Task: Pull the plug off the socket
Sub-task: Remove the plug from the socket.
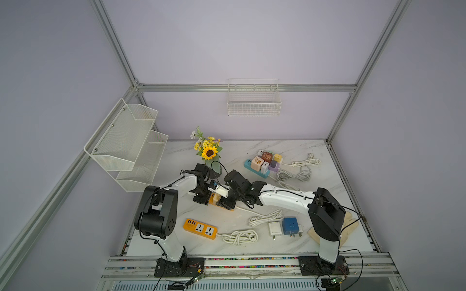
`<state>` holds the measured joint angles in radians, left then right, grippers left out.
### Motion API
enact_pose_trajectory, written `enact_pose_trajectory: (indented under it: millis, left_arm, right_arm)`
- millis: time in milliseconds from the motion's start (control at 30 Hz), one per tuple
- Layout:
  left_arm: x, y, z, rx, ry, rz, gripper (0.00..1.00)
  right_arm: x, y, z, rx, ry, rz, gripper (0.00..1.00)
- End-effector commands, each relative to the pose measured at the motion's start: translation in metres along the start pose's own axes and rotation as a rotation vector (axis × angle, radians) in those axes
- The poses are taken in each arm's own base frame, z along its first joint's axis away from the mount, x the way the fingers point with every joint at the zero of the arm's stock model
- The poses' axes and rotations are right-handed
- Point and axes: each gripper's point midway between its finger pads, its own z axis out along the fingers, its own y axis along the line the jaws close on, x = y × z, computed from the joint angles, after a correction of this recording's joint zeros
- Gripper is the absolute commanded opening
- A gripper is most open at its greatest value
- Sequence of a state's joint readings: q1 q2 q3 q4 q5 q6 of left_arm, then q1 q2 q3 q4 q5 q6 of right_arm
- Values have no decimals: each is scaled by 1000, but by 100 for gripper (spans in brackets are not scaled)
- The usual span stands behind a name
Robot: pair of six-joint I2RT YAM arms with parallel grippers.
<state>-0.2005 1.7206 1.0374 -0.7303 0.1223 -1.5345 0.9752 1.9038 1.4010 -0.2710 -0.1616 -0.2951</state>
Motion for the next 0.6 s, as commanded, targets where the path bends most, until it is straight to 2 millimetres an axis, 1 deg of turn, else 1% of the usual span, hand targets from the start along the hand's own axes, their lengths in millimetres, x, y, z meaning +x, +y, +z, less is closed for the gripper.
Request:
enact_pose_trajectory:
  millis: [0,167,300,367,567]
  left_arm:
    - [5,4,9,-10,30,-18,20]
    - [3,9,9,-52,22,-15,0]
    - [-6,15,4,-105,-36,11,0]
    - [-9,15,3,-109,-60,23,0]
    - [-21,16,0,-107,-132,54,0]
  right_arm:
    - [-21,-2,-3,51,-82,-54,21]
    - [-28,0,-3,39,-86,-57,21]
    - [-52,11,-16,-60,-127,-10,22]
    - [-61,12,-22,-124,-136,42,22]
    - [-67,11,-30,-262,-145,188,22]
